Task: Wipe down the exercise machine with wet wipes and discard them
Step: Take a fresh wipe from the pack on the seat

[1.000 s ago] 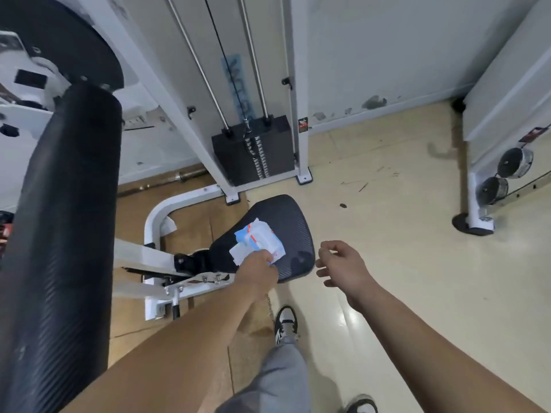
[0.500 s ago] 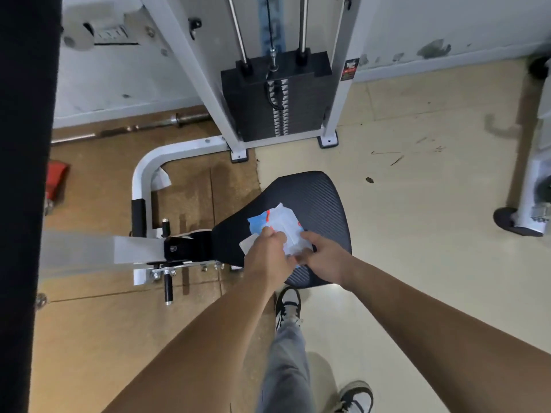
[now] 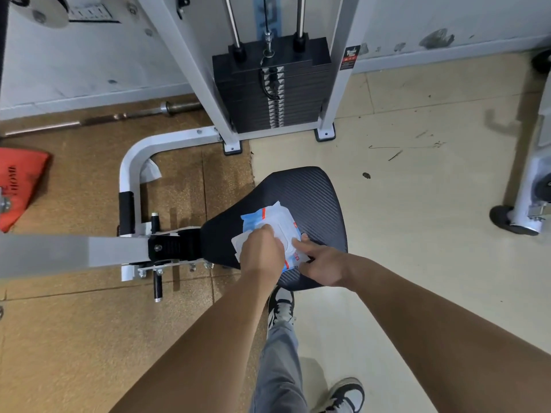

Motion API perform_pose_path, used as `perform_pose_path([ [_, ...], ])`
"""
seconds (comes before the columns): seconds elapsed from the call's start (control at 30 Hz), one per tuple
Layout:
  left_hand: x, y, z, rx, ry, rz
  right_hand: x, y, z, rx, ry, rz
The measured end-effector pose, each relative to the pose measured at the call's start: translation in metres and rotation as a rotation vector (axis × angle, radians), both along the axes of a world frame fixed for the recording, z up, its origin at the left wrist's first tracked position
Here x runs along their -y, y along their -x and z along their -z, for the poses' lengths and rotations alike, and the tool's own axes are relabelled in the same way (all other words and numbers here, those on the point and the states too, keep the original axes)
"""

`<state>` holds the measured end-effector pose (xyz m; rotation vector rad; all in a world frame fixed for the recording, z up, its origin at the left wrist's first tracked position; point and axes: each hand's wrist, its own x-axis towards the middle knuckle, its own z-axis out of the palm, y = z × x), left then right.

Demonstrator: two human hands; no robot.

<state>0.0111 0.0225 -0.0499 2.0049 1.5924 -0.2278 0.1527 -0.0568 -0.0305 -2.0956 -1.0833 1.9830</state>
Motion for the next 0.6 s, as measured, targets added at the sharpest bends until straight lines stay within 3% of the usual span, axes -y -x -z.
perform_pose_path([
  [0.17, -0.001, -0.006, -0.001, -0.014, 0.107, -0.138, -0.001, -0.002, -0.007, 0.041, -0.003, -0.089],
  [0.4, -0.003, -0.019, -0.004, -0.085, 0.15, -0.12, -0.003, -0.001, -0.007, 0.081, -0.018, -0.147],
  [0.6, -0.013, -0.008, -0.01, -0.023, 0.178, -0.039, -0.003, 0.0, -0.006, 0.144, -0.07, -0.271],
])
